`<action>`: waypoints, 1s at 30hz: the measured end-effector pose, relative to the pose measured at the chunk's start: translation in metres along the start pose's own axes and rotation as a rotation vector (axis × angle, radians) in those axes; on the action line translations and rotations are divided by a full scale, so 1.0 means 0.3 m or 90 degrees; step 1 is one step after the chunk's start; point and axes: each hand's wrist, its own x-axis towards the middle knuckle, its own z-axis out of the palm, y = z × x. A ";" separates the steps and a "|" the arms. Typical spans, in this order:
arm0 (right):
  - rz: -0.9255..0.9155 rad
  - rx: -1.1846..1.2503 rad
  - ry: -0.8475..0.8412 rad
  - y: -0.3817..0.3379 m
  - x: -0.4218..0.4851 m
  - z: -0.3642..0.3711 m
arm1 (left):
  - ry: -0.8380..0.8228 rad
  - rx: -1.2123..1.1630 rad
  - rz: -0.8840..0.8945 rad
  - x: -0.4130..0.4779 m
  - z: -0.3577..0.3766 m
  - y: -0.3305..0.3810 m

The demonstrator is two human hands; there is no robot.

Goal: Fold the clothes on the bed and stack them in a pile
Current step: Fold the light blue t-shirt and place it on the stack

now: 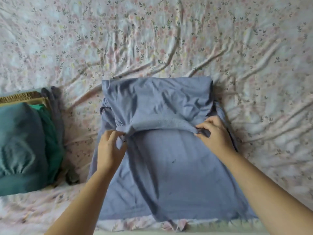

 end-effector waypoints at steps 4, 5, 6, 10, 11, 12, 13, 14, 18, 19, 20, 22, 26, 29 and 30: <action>0.146 0.108 -0.052 -0.011 -0.057 0.029 | -0.006 -0.206 -0.154 -0.031 0.043 0.038; 0.203 0.170 -0.037 -0.019 -0.053 0.034 | 0.011 -0.268 -0.217 -0.020 0.049 0.048; 0.270 0.238 -0.021 -0.028 -0.043 0.037 | 0.035 -0.322 -0.281 -0.006 0.052 0.058; 0.417 0.415 0.041 -0.050 0.000 0.063 | 0.049 -0.334 -0.457 0.073 0.072 0.070; 0.416 0.422 0.043 -0.058 0.005 0.070 | 0.039 -0.318 -0.482 0.089 0.078 0.072; 0.411 0.415 0.044 -0.068 0.008 0.073 | 0.034 -0.321 -0.495 0.101 0.080 0.074; 0.407 0.409 0.052 -0.073 0.010 0.077 | 0.035 -0.339 -0.493 0.111 0.080 0.071; 0.405 0.393 0.060 -0.079 0.010 0.074 | 0.042 -0.356 -0.473 0.115 0.071 0.070; 0.379 0.326 0.040 -0.057 -0.007 0.040 | 0.073 -0.268 -0.350 0.084 0.020 0.015; 0.366 0.299 0.022 -0.042 -0.016 0.038 | 0.065 -0.240 -0.329 0.069 0.011 0.000; 0.357 0.257 -0.004 -0.033 -0.024 0.037 | 0.043 -0.217 -0.314 0.056 0.008 -0.017; 0.343 0.180 -0.039 -0.018 -0.035 0.050 | 0.001 -0.192 -0.303 0.039 0.009 -0.038; 0.351 0.154 -0.051 -0.031 -0.034 0.063 | -0.039 -0.170 -0.298 0.048 0.005 -0.026; 0.337 0.175 -0.011 -0.048 -0.037 0.055 | -0.006 -0.160 -0.283 0.064 -0.021 -0.006; 0.330 0.182 0.019 -0.053 -0.030 0.050 | 0.015 -0.163 -0.271 0.075 -0.031 -0.003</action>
